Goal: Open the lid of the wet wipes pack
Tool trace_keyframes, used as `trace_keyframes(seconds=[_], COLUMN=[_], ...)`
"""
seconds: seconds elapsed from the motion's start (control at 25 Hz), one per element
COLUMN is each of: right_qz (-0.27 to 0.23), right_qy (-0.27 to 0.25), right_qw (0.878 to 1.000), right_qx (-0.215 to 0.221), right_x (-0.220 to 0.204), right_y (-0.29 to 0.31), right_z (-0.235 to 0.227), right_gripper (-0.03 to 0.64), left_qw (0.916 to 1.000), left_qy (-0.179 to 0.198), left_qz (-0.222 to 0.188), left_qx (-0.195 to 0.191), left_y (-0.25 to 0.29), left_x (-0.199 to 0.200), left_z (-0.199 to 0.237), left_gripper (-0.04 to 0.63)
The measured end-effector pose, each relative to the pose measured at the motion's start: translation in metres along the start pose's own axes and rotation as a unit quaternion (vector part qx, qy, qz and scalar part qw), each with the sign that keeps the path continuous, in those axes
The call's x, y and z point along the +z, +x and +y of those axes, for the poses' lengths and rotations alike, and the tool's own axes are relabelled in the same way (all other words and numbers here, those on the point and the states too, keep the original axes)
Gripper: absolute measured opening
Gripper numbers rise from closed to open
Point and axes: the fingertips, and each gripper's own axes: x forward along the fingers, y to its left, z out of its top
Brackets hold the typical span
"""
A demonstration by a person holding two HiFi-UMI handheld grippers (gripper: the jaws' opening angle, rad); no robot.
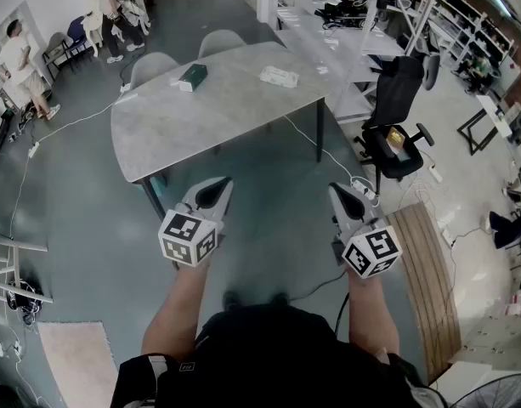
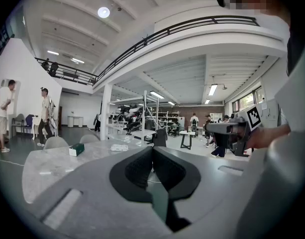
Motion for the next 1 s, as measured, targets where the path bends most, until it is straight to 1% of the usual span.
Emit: trace_keyframes(seconds=[0.28, 0.4, 0.48, 0.6, 0.76, 0.88, 1.0], right_qz=[0.002, 0.022, 0.032, 0.033, 0.034, 0.036, 0.038], right_qy=[0.003, -0.02, -0.026, -0.02, 0.0, 0.007, 0.017], right_qw=[1.0, 1.0, 0.999, 0.999, 0.999, 0.999, 0.999], right_qx=[-0.001, -0.002, 0.006, 0.021, 0.024, 0.026, 0.024], right_x=[-0.008, -0.014, -0.018, -0.024, -0.033, -0.035, -0.039], right_y=[-0.009, -0.019, -0.027, -0.041, -0.053, -0.053, -0.046], right_z=[-0.016, -0.022, -0.023, -0.027, -0.043, -0.05, -0.064], right_gripper=[0.002, 0.002, 0.003, 0.003, 0.003, 0.02, 0.02], left_qw=[1.0, 1.0, 0.9999, 1.0, 1.0, 0.9999, 0.9999], left_qy=[0.0, -0.003, -0.003, -0.001, -0.003, -0.01, -0.009], left_qz=[0.003, 0.007, 0.009, 0.007, 0.003, 0.008, 0.007], left_qx=[-0.004, -0.007, -0.007, -0.003, 0.001, -0.002, -0.006], left_y=[0.015, 0.021, 0.025, 0.03, 0.036, 0.046, 0.064], left_x=[-0.003, -0.003, -0.004, -0.004, -0.007, -0.01, -0.009], left_z=[-0.014, -0.029, -0.04, -0.055, -0.069, -0.071, -0.066], left_gripper=[0.011, 0.011, 0.011, 0.011, 0.011, 0.011, 0.011])
